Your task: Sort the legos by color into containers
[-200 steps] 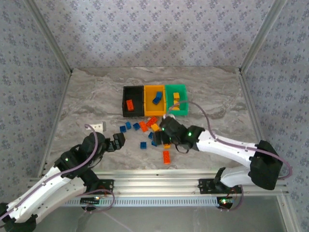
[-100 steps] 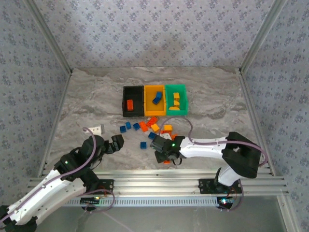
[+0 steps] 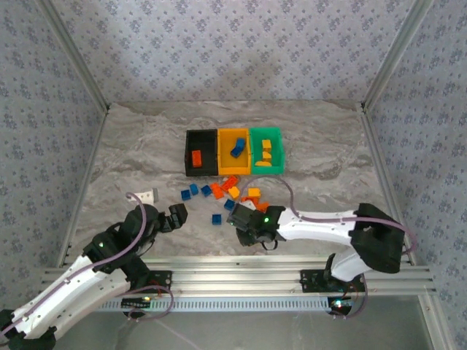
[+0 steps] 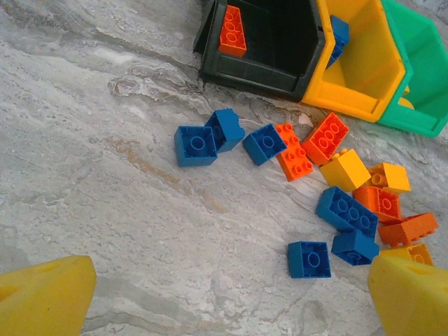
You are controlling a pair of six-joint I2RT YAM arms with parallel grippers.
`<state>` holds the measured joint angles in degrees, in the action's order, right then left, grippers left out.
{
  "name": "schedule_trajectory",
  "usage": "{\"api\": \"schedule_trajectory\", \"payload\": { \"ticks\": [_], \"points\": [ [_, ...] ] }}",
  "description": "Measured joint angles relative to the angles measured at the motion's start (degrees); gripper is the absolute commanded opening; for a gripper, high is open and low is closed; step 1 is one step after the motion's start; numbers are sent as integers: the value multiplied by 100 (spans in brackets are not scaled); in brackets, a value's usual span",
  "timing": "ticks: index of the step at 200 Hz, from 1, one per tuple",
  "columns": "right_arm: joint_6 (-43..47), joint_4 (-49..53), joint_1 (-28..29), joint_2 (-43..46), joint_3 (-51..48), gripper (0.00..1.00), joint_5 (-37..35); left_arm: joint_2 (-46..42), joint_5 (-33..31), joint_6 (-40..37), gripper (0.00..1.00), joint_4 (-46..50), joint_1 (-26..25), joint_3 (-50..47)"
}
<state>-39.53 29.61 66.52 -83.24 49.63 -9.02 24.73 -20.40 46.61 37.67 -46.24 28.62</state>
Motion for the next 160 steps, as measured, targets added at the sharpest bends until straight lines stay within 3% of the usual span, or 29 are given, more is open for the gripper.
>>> {"api": "schedule_trajectory", "payload": {
  "ticks": [27, 54, 96, 134, 151, 160],
  "points": [
    [442, 17, -105, 17, 1003, 37, -4, 0, -17, 0, 99, -79, 0, -94],
    [933, -232, -564, -588, 2459, 37, -2, 0, -17, 0, 99, -129, 0, -140],
    [1266, -608, -1443, -2474, 4452, 39, 2, -22, -17, 2, 99, -151, 13, -142],
    [1325, -404, -1786, -4063, 6033, 40, 46, -24, 55, 46, 99, -256, 17, -199],
    [1305, -297, -1869, -4505, 6564, 45, 85, 20, 114, 63, 99, -341, 24, -214],
    [1292, -245, -1897, -4640, 6747, 55, 87, 66, 149, 66, 99, -369, 28, -219]
  ]
}}
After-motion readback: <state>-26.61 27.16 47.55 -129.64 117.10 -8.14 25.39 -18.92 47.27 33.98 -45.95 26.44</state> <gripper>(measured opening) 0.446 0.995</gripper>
